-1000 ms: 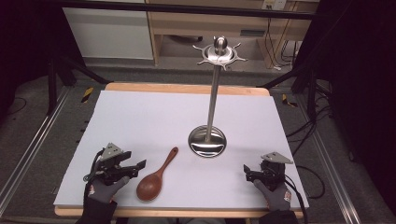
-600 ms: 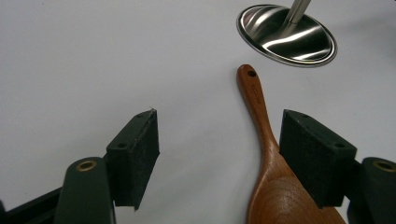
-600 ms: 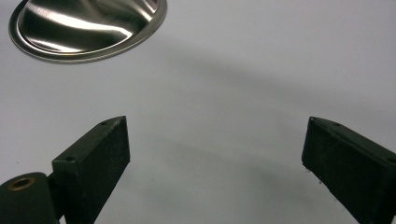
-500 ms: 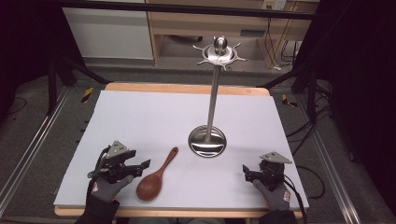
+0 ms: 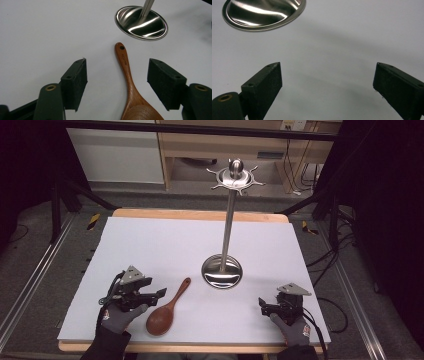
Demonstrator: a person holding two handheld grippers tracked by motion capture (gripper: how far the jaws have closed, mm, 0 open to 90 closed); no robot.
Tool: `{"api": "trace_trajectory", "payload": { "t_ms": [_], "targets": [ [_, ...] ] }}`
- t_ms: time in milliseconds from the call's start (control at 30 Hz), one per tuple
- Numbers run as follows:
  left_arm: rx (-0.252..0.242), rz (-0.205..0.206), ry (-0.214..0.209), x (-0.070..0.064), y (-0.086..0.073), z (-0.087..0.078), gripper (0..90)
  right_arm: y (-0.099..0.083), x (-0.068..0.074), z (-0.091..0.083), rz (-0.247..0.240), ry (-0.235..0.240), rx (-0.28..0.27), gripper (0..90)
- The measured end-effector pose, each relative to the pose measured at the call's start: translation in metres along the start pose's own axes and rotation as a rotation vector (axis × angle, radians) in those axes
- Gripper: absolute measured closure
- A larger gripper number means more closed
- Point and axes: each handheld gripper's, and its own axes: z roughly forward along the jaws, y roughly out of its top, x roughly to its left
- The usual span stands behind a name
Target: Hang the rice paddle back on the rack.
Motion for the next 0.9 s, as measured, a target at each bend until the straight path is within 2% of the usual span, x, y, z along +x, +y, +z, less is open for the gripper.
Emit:
{"api": "trace_trajectory", "payload": {
  "t_ms": [367,433,567,633,900],
  "targets": [
    [0.043,0.018,-0.013,-0.005,0.011,0.012,32.6,0.002,0.002,-0.001,0.001,0.044,0.013,11.0],
    [0.049,0.018,-0.015,-0.006,0.013,0.014,32.6,0.002,0.002,-0.001,-0.013,0.04,0.009,11.2],
    [0.063,0.021,-0.02,-0.006,0.015,0.017,32.6,0.003,0.004,-0.002,0.003,0.045,0.017,12.0],
    [0.074,0.024,-0.021,-0.006,0.016,0.019,32.7,0.003,0.003,-0.001,-0.01,0.034,0.02,12.0],
    [0.115,0.032,-0.025,-0.007,0.021,0.025,33.9,0.003,0.004,-0.001,-0.004,0.022,0.037,12.4]
  ]
}}
